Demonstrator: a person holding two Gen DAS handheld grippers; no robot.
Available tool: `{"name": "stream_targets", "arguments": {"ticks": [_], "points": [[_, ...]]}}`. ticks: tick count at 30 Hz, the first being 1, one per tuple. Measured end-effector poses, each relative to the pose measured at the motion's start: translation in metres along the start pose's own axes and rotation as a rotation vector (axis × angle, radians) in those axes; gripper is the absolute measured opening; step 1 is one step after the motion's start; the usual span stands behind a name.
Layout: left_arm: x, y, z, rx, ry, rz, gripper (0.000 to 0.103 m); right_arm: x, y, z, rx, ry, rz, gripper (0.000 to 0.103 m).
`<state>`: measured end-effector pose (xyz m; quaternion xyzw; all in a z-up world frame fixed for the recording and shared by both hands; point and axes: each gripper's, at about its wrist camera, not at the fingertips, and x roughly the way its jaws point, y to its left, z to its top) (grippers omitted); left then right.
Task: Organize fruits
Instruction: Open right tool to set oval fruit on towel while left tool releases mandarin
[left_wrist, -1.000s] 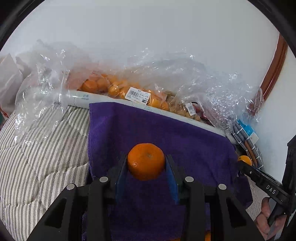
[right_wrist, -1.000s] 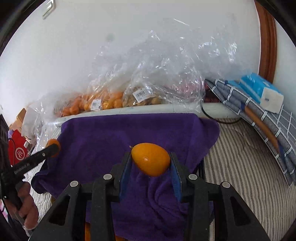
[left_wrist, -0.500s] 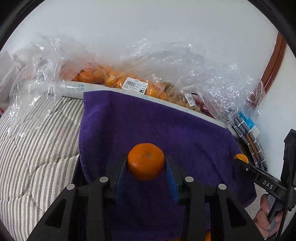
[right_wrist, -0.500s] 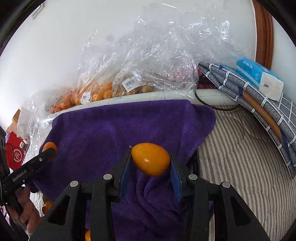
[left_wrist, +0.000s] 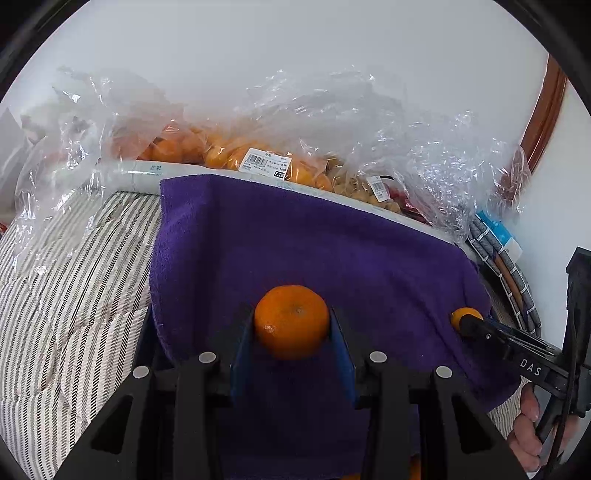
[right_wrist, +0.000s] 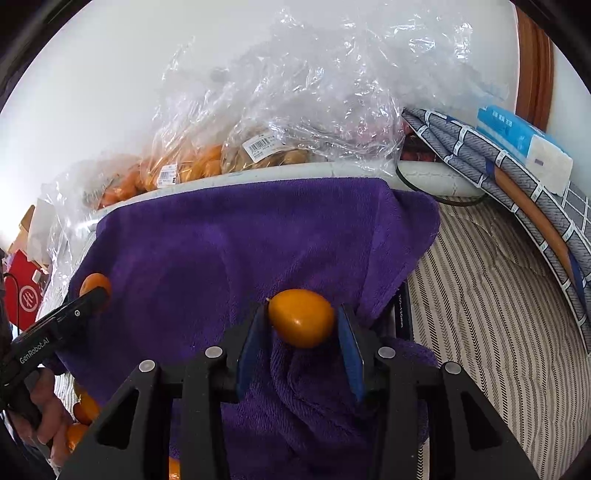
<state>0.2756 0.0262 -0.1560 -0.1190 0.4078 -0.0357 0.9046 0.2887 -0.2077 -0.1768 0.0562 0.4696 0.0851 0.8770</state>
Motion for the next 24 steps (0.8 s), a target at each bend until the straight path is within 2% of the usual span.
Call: {"name": "stream_targets", "arguments": {"ticks": [5,10,15,19,24], "points": [[0.0,0.0,0.0,-0.003,0.001,-0.002,0.038,-0.003,0.003,0.0,-0.014,-0.017,0.003,0.046],[-0.001,0.001,0.0,-0.015,-0.006,-0.01,0.039,-0.016,0.005,-0.003,-0.022,-0.074,-0.007,0.063],[-0.007,0.001,0.0,-0.008,-0.045,-0.023,0.048,-0.025,0.005,-0.003,-0.024,-0.116,-0.071,0.065],[-0.011,-0.001,0.0,0.006,-0.07,-0.009,0.05,-0.034,0.003,-0.005,-0.007,-0.143,-0.063,0.065],[-0.028,0.001,0.001,-0.007,-0.15,-0.003,0.055,-0.05,0.007,-0.005,-0.015,-0.208,-0.105,0.065]]}}
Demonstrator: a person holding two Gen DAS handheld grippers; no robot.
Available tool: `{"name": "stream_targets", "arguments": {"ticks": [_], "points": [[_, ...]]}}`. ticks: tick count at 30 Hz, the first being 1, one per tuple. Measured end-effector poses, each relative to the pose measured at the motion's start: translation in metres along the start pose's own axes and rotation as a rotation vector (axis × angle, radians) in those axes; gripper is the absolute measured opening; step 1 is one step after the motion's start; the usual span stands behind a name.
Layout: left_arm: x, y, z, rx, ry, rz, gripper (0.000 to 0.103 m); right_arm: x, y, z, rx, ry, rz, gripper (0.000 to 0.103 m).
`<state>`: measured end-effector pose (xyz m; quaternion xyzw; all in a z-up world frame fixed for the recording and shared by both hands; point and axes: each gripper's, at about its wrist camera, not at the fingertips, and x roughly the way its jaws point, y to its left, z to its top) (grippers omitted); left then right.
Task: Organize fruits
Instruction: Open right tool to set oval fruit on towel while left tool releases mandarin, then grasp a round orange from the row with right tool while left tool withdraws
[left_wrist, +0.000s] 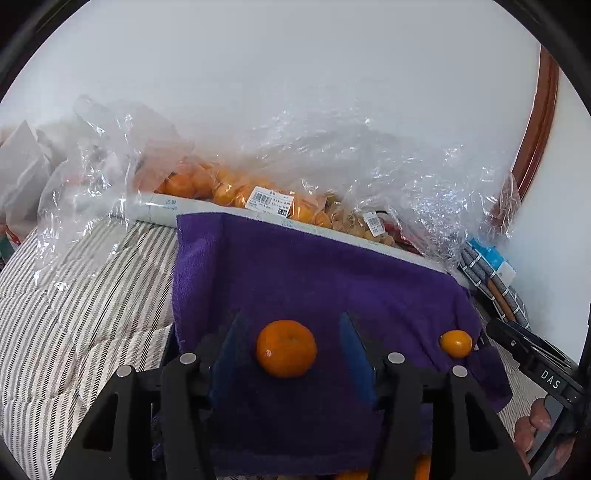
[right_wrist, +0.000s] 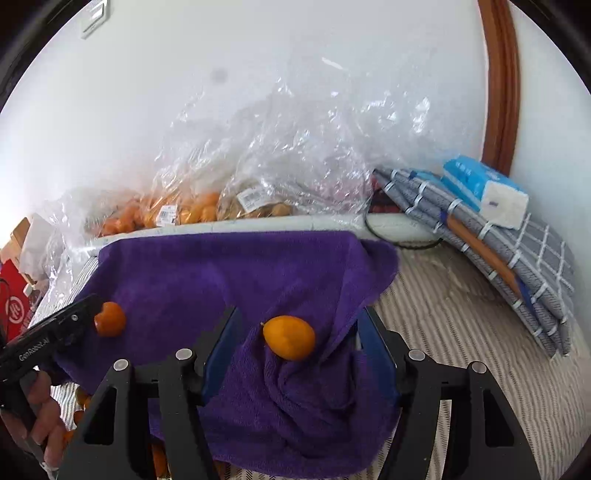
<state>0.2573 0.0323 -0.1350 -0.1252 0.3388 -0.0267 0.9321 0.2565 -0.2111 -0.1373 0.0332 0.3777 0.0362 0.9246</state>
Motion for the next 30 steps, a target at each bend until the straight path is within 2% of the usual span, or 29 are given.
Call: {"name": "stream_targets", "arguments": {"ticks": [4,5,8,11,15,22,27,30], "points": [[-0.011,0.002,0.001,-0.009,-0.022,0.007,0.056,-0.011,-0.001,0.001,0.022,-0.037,-0.021,0.065],[-0.014,0.003,0.0,-0.007,-0.038,-0.014,0.056,-0.012,-0.001,0.002,0.023,-0.031,-0.017,0.065],[-0.029,0.002,-0.005,0.018,-0.074,0.026,0.056,-0.011,-0.002,0.002,0.021,0.007,-0.001,0.065],[-0.049,0.002,-0.016,0.057,-0.124,0.058,0.058,-0.019,-0.005,-0.009,0.04,0.036,0.031,0.065],[-0.07,0.012,-0.03,0.086,-0.136,0.073,0.059,-0.043,-0.003,-0.033,0.038,0.038,0.05,0.065],[-0.085,0.039,-0.046,-0.004,-0.057,0.044,0.061,-0.067,0.014,-0.079,0.023,0.075,0.131,0.065],[-0.09,0.052,-0.053,-0.035,-0.024,0.063,0.061,-0.054,0.03,-0.091,0.011,0.145,0.162,0.064],[-0.096,0.059,-0.055,-0.053,-0.045,0.094,0.061,-0.041,0.039,-0.093,0.001,0.191,0.162,0.057]]}}
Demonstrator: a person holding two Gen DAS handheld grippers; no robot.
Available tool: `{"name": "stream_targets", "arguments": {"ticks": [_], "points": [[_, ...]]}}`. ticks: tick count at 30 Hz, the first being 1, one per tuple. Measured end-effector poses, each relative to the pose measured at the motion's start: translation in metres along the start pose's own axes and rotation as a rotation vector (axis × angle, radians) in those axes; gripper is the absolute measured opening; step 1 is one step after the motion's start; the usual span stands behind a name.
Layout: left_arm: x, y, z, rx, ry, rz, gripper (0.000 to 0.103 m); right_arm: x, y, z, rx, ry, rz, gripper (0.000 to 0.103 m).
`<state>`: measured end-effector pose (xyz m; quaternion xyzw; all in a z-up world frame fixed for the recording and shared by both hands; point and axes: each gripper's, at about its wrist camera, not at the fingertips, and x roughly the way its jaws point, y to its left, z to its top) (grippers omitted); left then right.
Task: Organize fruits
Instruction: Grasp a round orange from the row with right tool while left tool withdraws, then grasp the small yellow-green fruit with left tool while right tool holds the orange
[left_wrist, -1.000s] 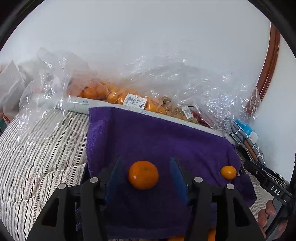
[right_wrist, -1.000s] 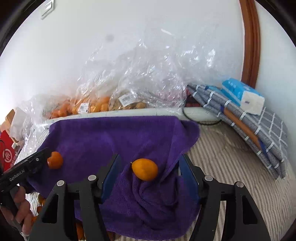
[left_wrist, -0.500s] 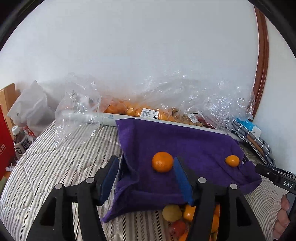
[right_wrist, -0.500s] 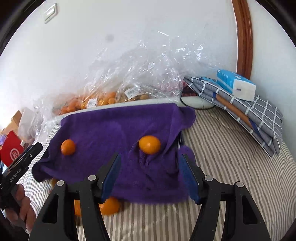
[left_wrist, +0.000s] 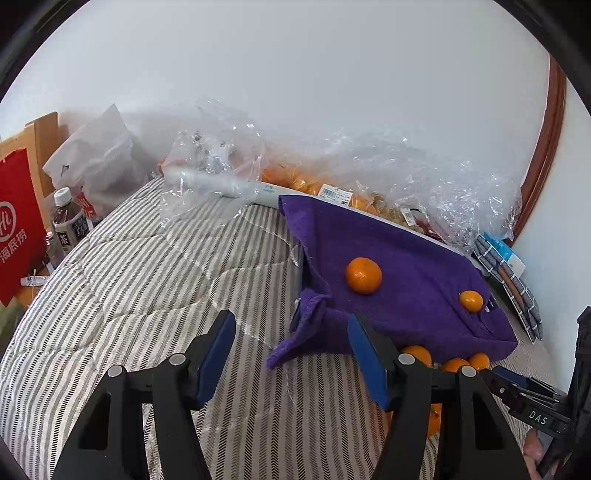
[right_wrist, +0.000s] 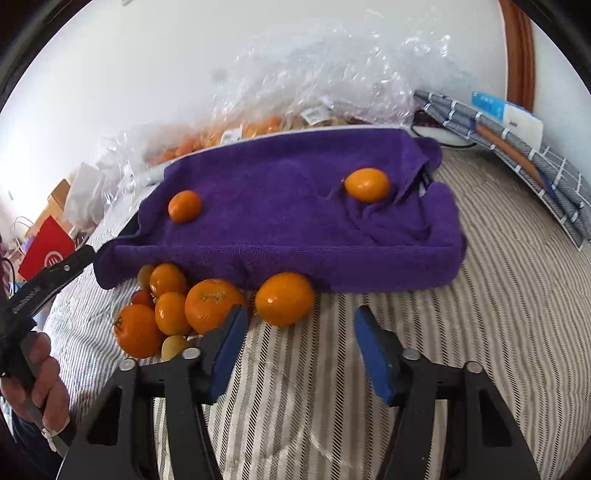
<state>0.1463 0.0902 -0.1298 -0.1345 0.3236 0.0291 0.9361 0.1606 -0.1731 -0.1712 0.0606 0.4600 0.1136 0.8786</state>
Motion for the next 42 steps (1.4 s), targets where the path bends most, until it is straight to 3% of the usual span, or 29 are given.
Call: {"name": "stream_targets", "arguments": {"ticks": [5,7,8,17,21,27,32,36,42], "points": [[0.003,0.001,0.001,-0.001,0.012,-0.001,0.061,0.017,0.004,0.007,-0.01,0.014,-0.035,0.05],[0.005,-0.002,0.0,0.01,0.033,-0.018,0.061,0.021,0.005,0.008,-0.011,0.027,-0.034,0.038],[0.006,-0.004,-0.001,0.019,0.044,-0.033,0.061,0.021,0.007,0.007,-0.023,0.023,-0.051,0.037],[0.021,-0.029,-0.013,0.114,0.153,-0.144,0.061,-0.007,-0.002,-0.005,-0.011,-0.053,-0.102,0.037],[0.031,-0.033,-0.014,0.099,0.199,-0.16,0.061,-0.017,-0.013,-0.009,0.022,-0.08,-0.093,0.037],[0.044,-0.036,-0.012,0.051,0.246,-0.186,0.059,-0.009,-0.005,-0.007,-0.02,-0.043,-0.111,0.037],[0.056,-0.038,-0.01,0.016,0.298,-0.223,0.045,-0.01,-0.004,-0.009,-0.023,-0.039,-0.106,0.037],[0.062,-0.044,-0.012,0.001,0.34,-0.284,0.027,-0.009,-0.005,-0.008,-0.022,-0.035,-0.092,0.037],[0.05,-0.042,-0.014,0.02,0.304,-0.257,0.025,-0.008,-0.009,-0.007,-0.007,-0.034,-0.081,0.037]]}}
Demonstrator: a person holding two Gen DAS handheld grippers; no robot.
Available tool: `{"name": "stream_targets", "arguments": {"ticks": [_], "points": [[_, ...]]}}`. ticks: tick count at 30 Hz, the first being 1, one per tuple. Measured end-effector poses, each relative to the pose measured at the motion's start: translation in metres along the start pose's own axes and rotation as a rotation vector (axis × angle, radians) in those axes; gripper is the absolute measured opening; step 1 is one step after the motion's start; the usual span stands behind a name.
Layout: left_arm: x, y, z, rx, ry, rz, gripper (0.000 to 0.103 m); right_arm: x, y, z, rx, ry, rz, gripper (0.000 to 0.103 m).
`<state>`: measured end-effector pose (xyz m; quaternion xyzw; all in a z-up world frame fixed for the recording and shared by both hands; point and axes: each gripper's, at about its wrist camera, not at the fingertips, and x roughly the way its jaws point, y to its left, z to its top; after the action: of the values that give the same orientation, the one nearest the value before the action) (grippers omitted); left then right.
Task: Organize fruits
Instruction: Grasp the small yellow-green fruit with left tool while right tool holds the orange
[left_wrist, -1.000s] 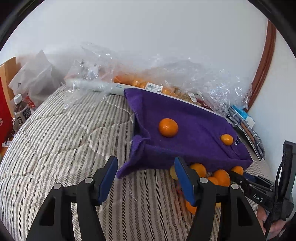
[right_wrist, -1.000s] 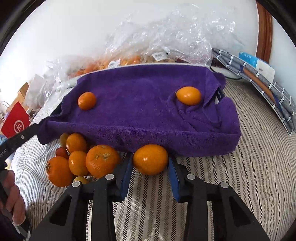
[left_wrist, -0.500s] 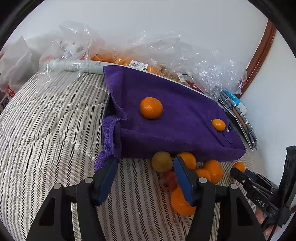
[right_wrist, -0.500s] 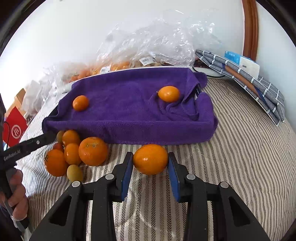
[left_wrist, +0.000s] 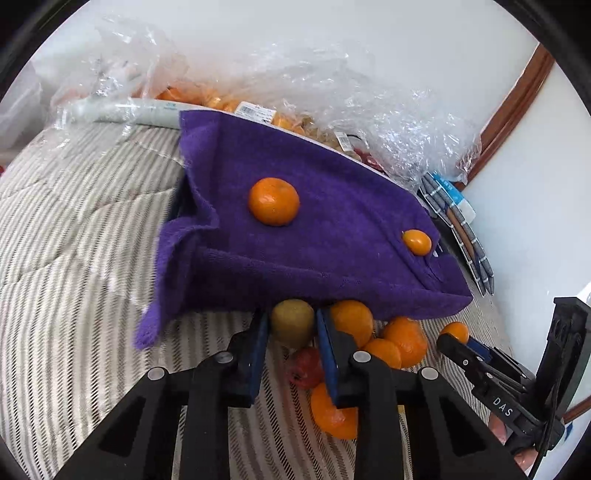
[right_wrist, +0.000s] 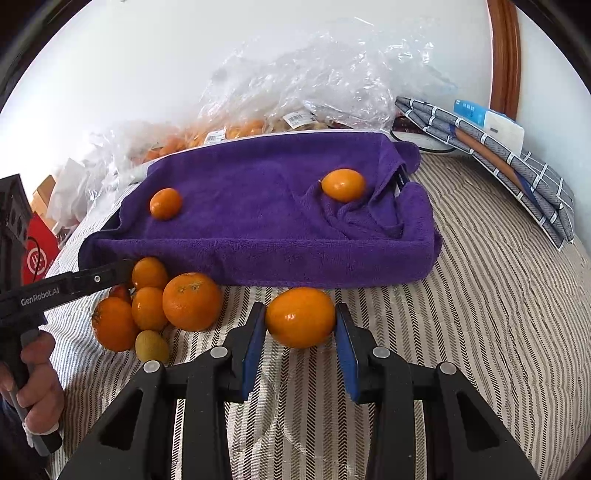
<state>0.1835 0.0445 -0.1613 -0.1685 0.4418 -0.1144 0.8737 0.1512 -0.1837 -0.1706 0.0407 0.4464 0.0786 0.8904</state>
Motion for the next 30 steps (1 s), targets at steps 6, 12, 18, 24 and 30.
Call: {"name": "stream_targets", "arguments": {"ticks": [6,12,18,24,30], "points": [[-0.02,0.018,-0.004,-0.049,-0.035,0.098,0.026,0.0,-0.007,0.001,0.034,-0.003,0.002,0.037],[-0.01,0.02,-0.003,-0.052,-0.006,0.127,0.026,0.002,-0.007,0.001,0.036,0.003,0.005,0.037],[-0.007,0.011,-0.003,0.018,-0.009,0.188,0.026,0.006,-0.008,0.003,0.041,0.019,-0.011,0.037],[-0.008,0.018,-0.002,-0.022,-0.017,0.159,0.026,0.011,-0.005,0.003,0.027,0.04,-0.024,0.037],[-0.014,0.016,-0.004,-0.031,-0.039,0.123,0.025,0.005,-0.005,0.002,0.03,0.014,0.003,0.037]]}}
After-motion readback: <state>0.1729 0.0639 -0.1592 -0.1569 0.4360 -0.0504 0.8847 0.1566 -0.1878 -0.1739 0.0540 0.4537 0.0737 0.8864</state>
